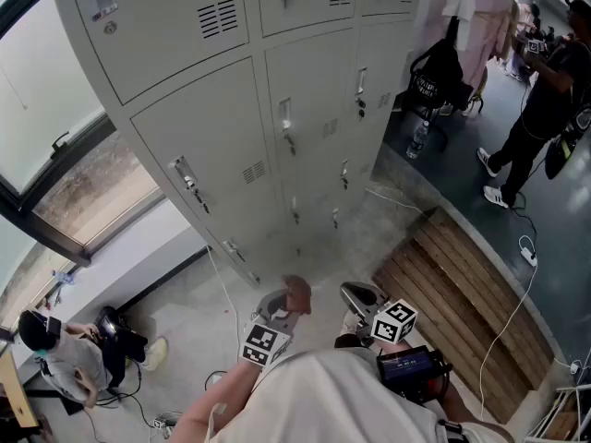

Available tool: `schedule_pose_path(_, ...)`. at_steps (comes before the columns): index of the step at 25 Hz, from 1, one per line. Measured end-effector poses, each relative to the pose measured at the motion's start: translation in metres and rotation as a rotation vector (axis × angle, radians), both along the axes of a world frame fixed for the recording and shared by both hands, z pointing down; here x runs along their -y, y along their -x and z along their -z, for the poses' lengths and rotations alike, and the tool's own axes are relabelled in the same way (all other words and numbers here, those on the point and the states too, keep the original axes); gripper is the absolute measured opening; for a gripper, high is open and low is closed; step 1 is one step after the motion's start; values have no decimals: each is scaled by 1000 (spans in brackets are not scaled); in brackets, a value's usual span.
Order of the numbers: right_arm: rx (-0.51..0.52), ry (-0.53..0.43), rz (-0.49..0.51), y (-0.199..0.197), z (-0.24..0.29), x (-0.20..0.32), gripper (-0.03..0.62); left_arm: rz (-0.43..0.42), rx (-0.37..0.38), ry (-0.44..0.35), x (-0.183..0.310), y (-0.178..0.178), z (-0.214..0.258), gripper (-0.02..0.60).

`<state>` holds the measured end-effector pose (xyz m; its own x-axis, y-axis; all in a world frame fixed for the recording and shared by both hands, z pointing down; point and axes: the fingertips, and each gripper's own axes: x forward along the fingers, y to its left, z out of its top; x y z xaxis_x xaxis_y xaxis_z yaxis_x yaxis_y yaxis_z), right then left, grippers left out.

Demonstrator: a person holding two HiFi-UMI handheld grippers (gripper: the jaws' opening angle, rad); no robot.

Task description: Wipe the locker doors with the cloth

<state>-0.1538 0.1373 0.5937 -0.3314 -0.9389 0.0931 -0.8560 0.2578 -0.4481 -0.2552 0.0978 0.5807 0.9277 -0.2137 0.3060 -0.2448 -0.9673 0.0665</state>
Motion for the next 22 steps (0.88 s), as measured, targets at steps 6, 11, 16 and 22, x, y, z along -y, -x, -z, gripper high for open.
schedule_pose_path(6,-21,-21,40,-102,25,39,23,97,-21,-12,40,-88,13,86)
schedule_pose_path(11,-4,-21,76,-168,26,59,23,181,15,5,75,-142,10,86)
schedule_pose_path(16,38,-19,102,-223,27,75,23,259,38,5,101,-178,11,86)
schedule_pose_path(22,71,3,132,-247,18,96,23,364,50,25,132,-185,7,86)
